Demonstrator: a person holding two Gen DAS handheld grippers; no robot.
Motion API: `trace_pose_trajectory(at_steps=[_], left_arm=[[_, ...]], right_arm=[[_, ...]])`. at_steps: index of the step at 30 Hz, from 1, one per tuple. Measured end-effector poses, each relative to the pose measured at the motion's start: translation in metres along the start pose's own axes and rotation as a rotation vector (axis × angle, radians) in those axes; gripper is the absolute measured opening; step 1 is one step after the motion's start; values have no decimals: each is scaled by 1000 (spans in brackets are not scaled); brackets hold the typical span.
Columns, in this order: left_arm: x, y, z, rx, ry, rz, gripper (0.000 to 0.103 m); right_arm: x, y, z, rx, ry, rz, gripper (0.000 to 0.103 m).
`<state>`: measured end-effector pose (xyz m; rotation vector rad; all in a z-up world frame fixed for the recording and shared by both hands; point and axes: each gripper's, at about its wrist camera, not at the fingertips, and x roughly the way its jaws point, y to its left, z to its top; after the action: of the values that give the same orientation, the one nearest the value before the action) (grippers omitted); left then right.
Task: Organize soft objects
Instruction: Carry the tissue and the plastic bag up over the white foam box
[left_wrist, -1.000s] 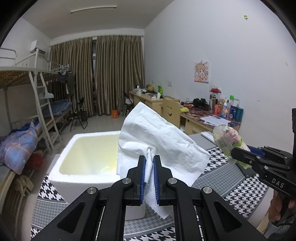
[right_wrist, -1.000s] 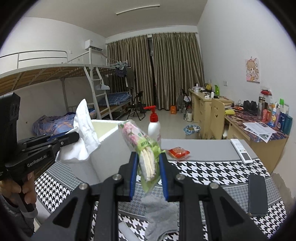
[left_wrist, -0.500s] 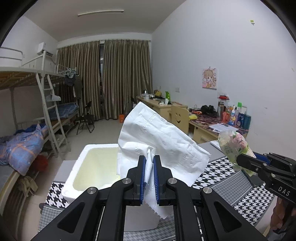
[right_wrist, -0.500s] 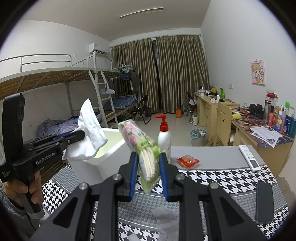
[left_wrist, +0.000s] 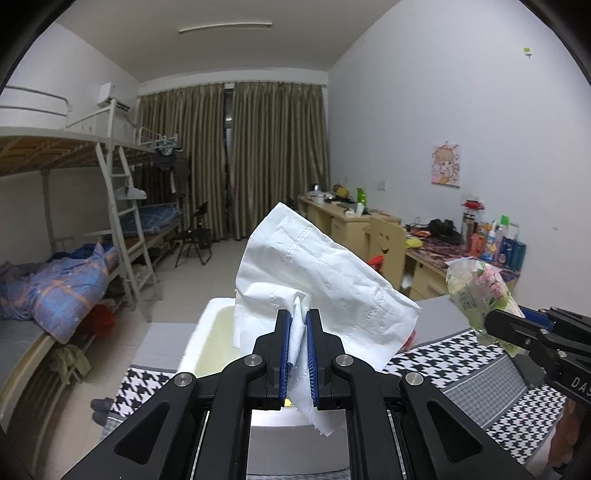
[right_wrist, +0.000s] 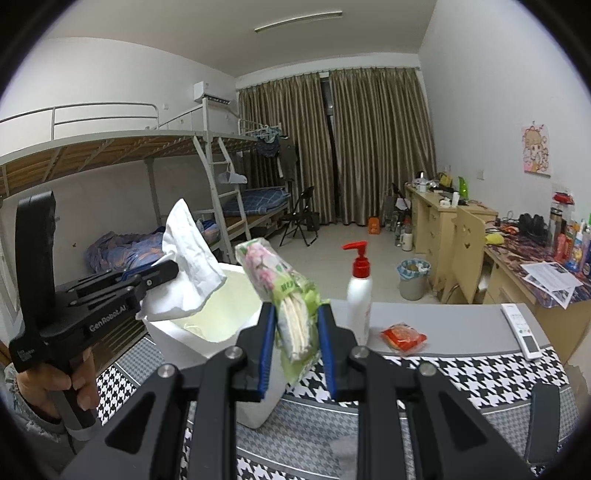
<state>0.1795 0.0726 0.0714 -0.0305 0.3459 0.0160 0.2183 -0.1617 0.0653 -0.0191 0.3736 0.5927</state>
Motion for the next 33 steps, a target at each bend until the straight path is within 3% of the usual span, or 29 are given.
trace_pose_trajectory(at_steps=[33], left_arm=[[-2,55,1,-59,-11,148,9]], right_arm=[[59,33,19,-112,98,79,27]])
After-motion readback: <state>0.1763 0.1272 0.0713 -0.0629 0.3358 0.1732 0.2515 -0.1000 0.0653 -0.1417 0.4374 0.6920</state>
